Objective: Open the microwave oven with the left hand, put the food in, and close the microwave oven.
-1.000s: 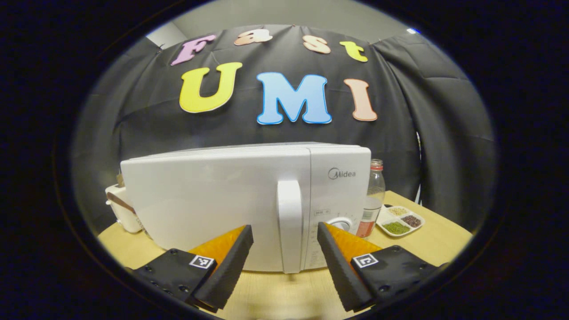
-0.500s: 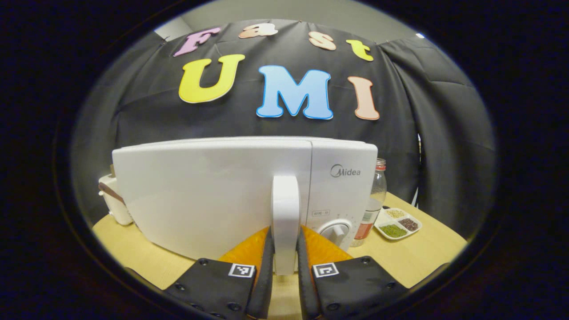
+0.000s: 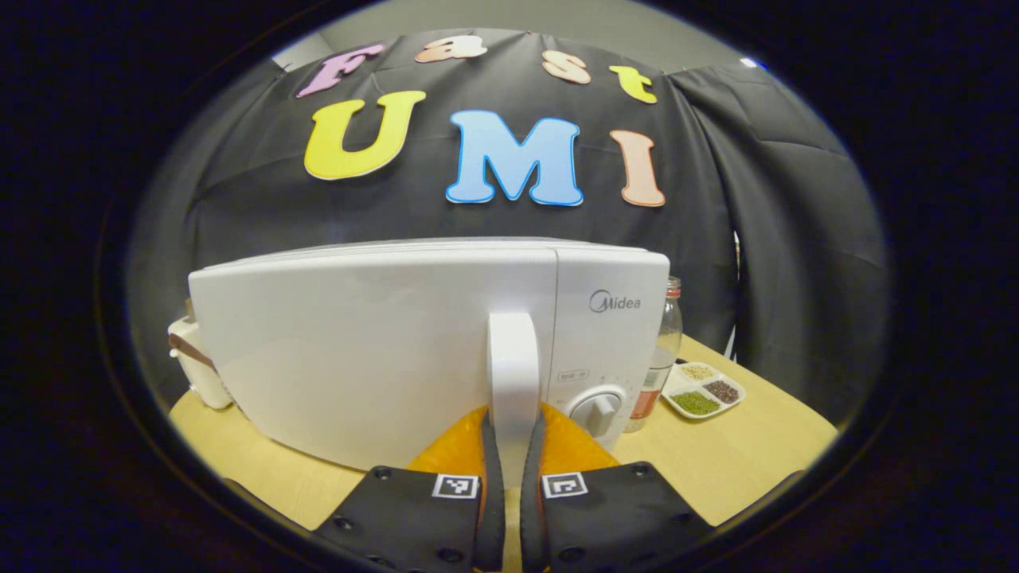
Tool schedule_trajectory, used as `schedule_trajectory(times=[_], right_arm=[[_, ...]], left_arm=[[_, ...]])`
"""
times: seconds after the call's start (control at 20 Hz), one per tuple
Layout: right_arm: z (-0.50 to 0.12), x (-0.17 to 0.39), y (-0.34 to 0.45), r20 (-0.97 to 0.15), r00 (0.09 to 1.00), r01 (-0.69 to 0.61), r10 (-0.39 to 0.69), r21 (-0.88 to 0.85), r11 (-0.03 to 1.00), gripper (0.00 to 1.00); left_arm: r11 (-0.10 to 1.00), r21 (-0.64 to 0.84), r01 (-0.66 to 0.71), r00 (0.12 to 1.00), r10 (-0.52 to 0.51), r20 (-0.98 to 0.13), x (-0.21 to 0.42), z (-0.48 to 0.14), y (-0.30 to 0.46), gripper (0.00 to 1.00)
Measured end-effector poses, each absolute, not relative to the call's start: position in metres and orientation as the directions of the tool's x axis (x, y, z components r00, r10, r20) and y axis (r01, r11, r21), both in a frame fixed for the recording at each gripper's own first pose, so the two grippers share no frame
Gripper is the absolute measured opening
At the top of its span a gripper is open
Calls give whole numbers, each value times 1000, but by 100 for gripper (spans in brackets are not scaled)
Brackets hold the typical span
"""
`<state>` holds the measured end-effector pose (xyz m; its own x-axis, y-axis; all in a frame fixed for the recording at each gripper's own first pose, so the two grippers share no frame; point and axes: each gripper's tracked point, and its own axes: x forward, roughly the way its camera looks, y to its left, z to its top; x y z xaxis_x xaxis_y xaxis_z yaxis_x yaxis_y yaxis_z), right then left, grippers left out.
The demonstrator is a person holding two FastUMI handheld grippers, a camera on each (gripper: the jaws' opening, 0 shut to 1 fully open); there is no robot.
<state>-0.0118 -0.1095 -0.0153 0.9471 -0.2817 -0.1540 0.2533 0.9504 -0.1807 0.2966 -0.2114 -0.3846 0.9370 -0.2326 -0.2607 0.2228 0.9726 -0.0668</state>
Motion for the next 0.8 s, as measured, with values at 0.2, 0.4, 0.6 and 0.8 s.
schedule_trajectory(times=[0.2, 0.4, 0.6, 0.8], right_arm=[[-17, -9, -108, -159, 956, 221, -247, -167, 961, 84], [-23, -2, -105, -179, 966, 161, -184, -134, 978, 84], [-26, -1, -102, -181, 974, 118, -139, -121, 986, 84], [-31, -4, -94, -189, 977, 76, -96, -109, 991, 84]], left_arm=[[974, -63, 217, 940, -226, -254, 252, -382, -197, 16], [989, -29, 144, 961, -147, -235, 205, -385, -151, 34], [991, 4, 134, 957, -129, -262, 201, -382, -141, 100], [992, 43, 117, 972, -106, -211, 183, -356, -129, 98]])
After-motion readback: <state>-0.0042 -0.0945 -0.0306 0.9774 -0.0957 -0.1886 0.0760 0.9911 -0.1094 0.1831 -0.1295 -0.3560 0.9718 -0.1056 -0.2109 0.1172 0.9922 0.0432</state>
